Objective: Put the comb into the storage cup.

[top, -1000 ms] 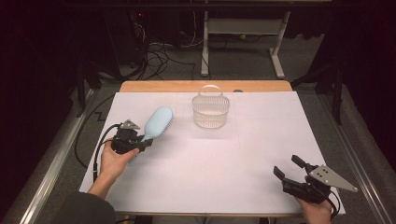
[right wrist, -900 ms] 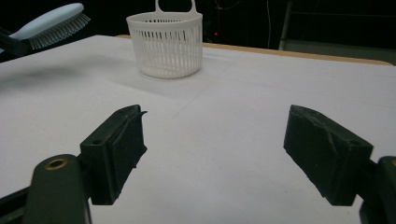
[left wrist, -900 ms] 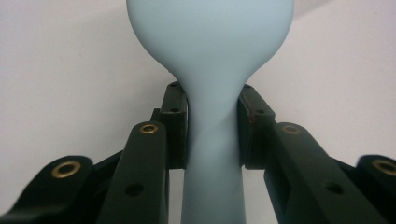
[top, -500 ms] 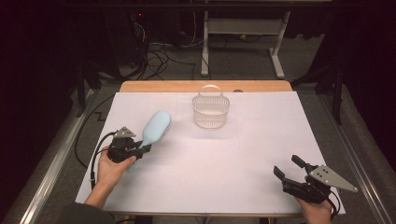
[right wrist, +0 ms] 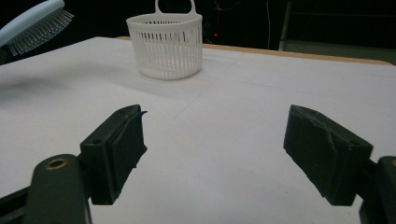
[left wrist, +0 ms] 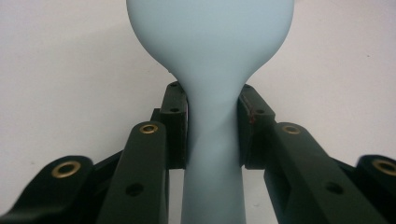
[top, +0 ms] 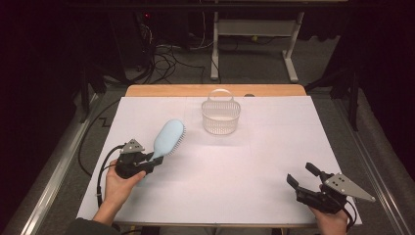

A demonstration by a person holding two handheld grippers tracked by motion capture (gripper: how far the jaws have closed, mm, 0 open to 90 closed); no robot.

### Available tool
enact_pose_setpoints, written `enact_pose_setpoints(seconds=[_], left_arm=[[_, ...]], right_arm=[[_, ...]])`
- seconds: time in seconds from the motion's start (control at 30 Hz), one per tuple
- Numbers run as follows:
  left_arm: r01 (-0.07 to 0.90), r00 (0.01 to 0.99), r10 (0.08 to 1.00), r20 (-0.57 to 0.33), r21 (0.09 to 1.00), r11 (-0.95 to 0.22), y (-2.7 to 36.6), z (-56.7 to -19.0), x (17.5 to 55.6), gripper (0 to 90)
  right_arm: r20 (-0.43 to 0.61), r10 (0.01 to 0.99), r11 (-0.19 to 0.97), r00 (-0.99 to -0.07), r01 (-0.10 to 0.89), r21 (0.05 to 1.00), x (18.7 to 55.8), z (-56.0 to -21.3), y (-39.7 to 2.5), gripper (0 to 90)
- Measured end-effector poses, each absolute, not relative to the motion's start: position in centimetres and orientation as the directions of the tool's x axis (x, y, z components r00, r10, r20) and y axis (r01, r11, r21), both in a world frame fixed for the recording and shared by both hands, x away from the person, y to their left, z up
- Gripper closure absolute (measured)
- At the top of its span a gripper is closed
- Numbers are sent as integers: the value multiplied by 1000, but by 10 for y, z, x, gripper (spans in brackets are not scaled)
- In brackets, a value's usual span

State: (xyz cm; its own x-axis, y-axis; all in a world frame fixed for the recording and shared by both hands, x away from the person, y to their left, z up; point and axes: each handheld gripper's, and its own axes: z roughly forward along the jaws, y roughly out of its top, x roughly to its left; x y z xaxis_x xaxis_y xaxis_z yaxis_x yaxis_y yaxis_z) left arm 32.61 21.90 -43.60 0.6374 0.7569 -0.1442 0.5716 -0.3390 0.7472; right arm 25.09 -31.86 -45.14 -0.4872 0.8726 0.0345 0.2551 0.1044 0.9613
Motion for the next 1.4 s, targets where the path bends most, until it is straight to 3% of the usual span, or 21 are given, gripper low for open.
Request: enact_pose_setpoints(seconds=[1.4], left_arm=[[494,716,683,-148,798,-344,182,-435,306,691]], right_arm=[[23,859,113,-512,234,966,251,-449,-308,208]])
